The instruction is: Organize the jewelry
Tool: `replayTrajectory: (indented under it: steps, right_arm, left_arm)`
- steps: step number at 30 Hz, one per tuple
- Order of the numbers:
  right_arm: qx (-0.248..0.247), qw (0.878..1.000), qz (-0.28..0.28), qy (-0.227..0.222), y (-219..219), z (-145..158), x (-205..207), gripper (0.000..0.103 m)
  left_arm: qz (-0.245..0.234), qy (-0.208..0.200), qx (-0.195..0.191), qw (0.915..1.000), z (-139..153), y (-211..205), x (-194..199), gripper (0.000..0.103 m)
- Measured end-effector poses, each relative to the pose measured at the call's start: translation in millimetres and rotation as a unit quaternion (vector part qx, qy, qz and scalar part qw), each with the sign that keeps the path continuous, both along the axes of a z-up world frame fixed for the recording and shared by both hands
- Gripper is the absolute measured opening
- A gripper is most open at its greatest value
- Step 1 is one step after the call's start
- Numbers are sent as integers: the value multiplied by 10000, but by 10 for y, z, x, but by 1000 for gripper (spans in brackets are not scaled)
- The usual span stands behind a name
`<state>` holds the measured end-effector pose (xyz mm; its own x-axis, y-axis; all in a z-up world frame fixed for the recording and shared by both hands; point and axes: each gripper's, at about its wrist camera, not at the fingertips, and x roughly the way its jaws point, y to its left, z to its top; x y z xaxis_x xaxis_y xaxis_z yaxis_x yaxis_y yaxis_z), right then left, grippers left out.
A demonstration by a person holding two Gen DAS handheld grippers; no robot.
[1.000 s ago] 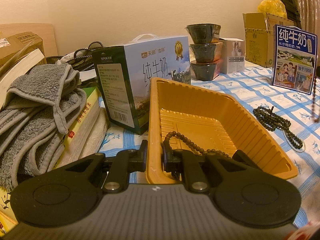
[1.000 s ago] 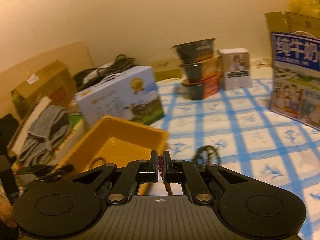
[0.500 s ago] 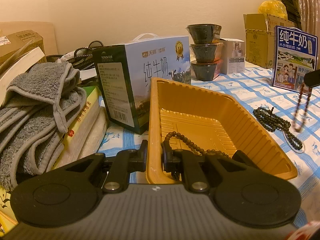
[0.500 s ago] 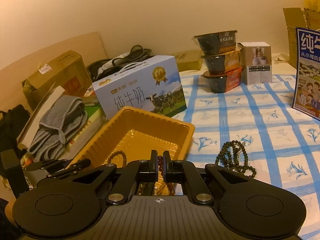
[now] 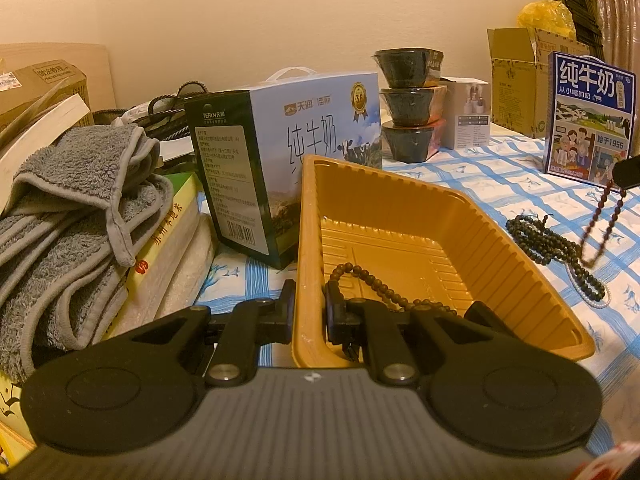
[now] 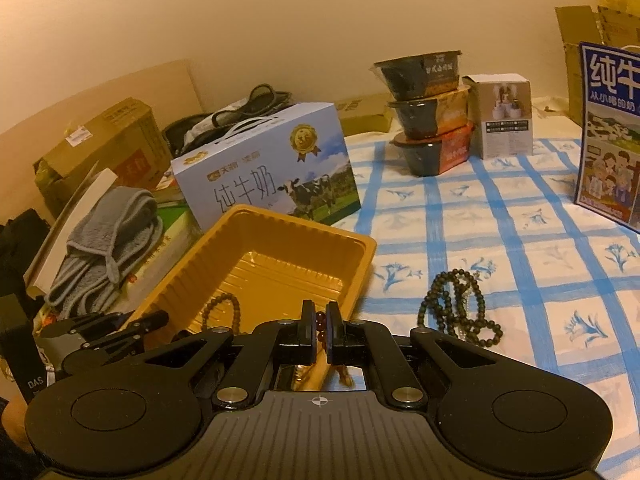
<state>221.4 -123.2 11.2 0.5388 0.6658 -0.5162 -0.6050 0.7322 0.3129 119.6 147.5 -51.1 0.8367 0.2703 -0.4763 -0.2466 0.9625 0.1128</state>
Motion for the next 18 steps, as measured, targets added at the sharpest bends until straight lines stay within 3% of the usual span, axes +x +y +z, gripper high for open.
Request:
replayTrajectory:
  steps: [9, 18]
  right_arm:
    - [33, 10000, 63, 22, 24, -1, -42, 4]
    - [206, 9991, 375, 32, 386, 3, -55, 4]
  left_arm:
    - [-1, 1, 1, 10000, 1, 0, 0, 13]
    - [0, 1, -1, 10000, 1, -1, 2, 13]
